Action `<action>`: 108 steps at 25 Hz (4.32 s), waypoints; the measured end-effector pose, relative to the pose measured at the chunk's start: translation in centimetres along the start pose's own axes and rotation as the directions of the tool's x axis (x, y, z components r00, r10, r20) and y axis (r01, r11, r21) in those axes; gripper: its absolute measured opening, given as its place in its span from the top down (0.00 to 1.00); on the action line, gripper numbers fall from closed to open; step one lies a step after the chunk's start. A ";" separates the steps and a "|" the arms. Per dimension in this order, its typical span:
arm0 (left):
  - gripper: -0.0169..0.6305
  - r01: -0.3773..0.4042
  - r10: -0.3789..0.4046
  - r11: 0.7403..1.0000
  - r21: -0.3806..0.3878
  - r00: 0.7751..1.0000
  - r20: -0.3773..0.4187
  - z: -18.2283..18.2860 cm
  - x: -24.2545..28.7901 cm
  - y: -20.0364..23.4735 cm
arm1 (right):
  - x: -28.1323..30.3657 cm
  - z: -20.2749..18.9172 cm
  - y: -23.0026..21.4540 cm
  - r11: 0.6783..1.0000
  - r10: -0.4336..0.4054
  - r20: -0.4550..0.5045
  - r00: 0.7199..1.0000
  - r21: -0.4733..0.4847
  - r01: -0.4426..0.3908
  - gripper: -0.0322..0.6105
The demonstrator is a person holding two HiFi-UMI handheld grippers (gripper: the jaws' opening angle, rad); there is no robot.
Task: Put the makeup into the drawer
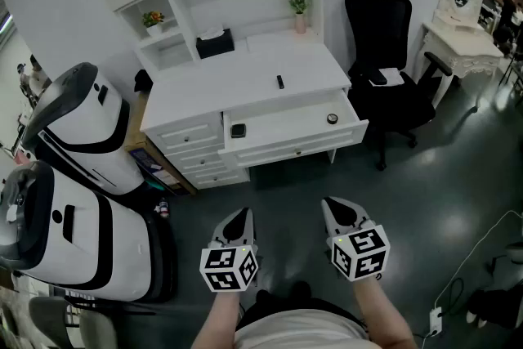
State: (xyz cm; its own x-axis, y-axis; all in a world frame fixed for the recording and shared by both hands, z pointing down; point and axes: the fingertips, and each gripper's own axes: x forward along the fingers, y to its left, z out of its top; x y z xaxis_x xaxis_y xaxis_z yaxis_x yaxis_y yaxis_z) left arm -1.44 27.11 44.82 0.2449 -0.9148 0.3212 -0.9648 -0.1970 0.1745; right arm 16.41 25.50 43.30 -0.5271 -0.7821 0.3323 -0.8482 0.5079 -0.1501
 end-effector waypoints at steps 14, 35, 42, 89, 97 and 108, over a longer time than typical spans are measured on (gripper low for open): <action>0.94 -0.031 0.031 0.999 0.004 0.999 0.033 1.4 -0.6 0.0 | -1.3 1.0 -1.3 0.999 -0.006 0.095 0.995 0.049 0.002 0.94; 0.91 -0.063 0.063 0.998 -0.011 0.998 0.026 0.7 -1.6 0.7 | -0.9 0.6 -2.0 0.997 0.006 0.068 0.998 0.077 -0.011 0.74; 0.92 -0.067 0.067 0.998 -0.008 0.998 0.004 0.5 -0.3 1.6 | 1.0 0.6 -2.1 0.994 0.023 0.050 0.998 0.101 -0.028 0.64; 0.92 0.141 -0.144 0.989 -0.033 0.986 -0.090 9.8 28.4 20.5 | 32.3 10.0 -8.0 0.958 -0.211 -0.048 0.976 0.188 0.216 0.62; 0.92 0.135 -0.139 0.990 -0.045 0.985 -0.099 9.9 29.4 21.9 | 34.9 10.2 -9.0 0.960 -0.217 -0.078 0.973 0.166 0.227 0.62; 0.92 0.055 -0.062 0.997 -0.063 0.992 -0.114 10.6 32.1 25.4 | 41.9 10.4 -12.2 0.967 -0.200 -0.139 0.970 0.132 0.218 0.62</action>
State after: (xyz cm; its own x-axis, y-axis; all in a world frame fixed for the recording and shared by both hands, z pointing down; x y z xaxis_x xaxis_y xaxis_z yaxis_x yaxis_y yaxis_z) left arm -19.11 -10.96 49.67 0.3135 -0.8545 0.4142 -0.9419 -0.2244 0.2499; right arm 4.17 -17.23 49.34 -0.3345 -0.8097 0.4822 -0.9420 0.2728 -0.1954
